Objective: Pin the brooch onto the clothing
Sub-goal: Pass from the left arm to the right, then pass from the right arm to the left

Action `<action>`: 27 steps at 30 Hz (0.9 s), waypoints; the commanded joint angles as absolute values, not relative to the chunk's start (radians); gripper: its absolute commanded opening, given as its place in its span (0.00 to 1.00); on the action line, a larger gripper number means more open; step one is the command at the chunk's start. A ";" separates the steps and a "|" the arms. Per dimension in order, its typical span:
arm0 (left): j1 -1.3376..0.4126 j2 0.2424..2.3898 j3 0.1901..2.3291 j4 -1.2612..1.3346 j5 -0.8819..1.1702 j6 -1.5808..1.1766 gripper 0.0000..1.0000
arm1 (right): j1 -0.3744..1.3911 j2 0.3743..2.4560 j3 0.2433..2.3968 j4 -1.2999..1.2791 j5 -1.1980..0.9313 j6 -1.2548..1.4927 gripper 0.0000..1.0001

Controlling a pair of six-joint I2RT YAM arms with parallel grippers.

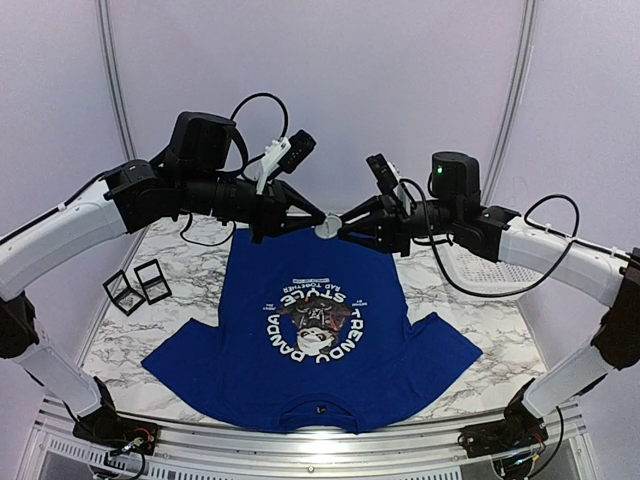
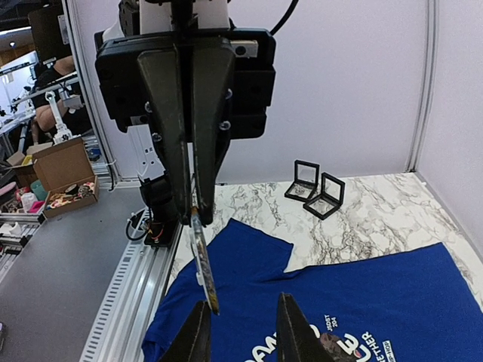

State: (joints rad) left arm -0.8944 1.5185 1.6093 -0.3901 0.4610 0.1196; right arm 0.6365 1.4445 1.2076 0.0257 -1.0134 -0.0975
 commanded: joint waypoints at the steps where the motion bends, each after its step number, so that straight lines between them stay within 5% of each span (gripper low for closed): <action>1: -0.902 1.519 1.634 -0.343 0.486 0.116 0.00 | 0.648 1.445 1.225 0.079 -1.057 -0.057 0.24; 7: -0.904 1.519 1.632 -0.338 0.492 0.114 0.00 | 0.653 1.449 1.221 0.094 -1.069 -0.045 0.15; 9: -0.904 1.520 1.632 -0.338 0.493 0.113 0.00 | 0.655 1.451 1.226 0.073 -1.076 -0.061 0.00; 15: -0.904 1.507 1.604 -0.339 0.458 0.115 0.00 | 0.654 1.414 1.240 -0.023 -1.028 -0.144 0.00; 17: -0.904 1.490 1.581 -0.344 0.417 0.127 0.34 | 0.654 1.396 1.260 -0.132 -0.930 -0.209 0.00; 19: -0.904 1.447 1.547 -0.351 0.364 0.160 0.54 | 0.658 1.390 1.310 -0.294 -0.797 -0.319 0.00; 22: -0.904 1.383 1.487 -0.356 0.259 0.240 0.65 | 0.687 1.389 1.393 -0.518 -0.582 -0.504 0.00; 27: -0.911 1.364 1.449 -0.361 0.237 0.315 0.68 | 0.744 1.363 1.462 -0.650 -0.472 -0.640 0.00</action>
